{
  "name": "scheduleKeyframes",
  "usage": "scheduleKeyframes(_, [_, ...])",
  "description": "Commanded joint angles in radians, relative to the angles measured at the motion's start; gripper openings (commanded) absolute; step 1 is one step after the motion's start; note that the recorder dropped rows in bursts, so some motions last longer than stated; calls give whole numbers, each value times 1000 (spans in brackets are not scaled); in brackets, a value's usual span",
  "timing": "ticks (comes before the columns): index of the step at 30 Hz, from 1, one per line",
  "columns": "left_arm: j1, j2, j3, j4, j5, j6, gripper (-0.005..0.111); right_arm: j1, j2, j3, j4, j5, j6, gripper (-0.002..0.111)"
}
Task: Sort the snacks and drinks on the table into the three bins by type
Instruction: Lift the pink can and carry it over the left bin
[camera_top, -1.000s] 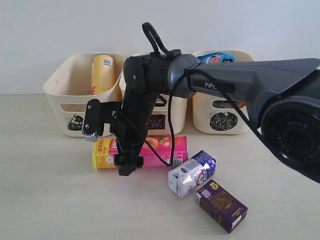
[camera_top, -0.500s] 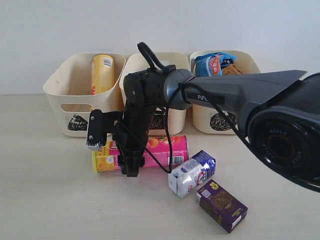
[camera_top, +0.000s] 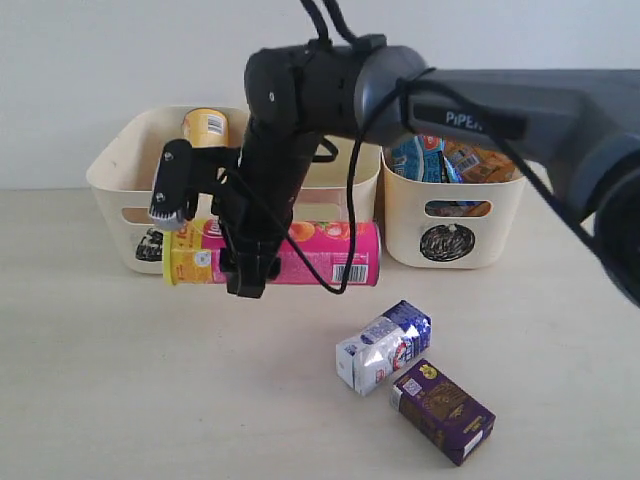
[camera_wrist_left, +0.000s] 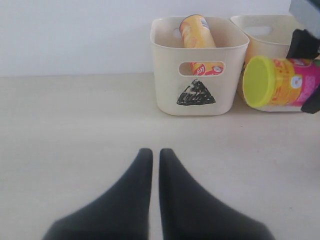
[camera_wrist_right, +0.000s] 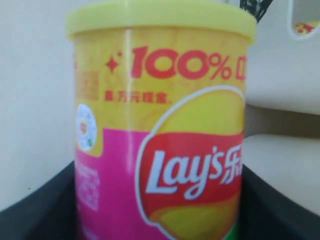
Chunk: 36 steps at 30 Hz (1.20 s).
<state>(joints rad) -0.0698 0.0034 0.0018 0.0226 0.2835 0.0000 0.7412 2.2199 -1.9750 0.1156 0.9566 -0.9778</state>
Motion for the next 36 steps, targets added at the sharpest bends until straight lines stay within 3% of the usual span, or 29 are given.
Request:
scheduleKeyframes(1, [3, -3, -2, -4, -6, -7, 4, 37, -85, -2, 0, 65, 46, 0])
scheduleKeyframes(7, [3, -3, -2, -4, -6, -7, 4, 109, -159, -2, 6, -153, 198, 0])
scheduleKeyframes(16, [3, -3, -2, -4, -6, -7, 4, 129, -133, -2, 23, -808, 595, 0])
scheduleKeyframes(22, [3, -3, -2, -4, -6, -7, 4, 129, -44, -2, 28, -1161, 613, 0])
scheduleKeyframes(27, [3, -3, -2, -4, -6, -7, 4, 117, 84, -2, 28, -1576, 640, 0])
scheduleKeyframes(29, [3, -3, -2, -4, -6, -7, 4, 96, 139, -32, 28, -1650, 701, 0])
scheduleKeyframes(36, [3, -3, -2, -4, -6, -7, 4, -2, 345, -323, 24, -1605, 853, 0])
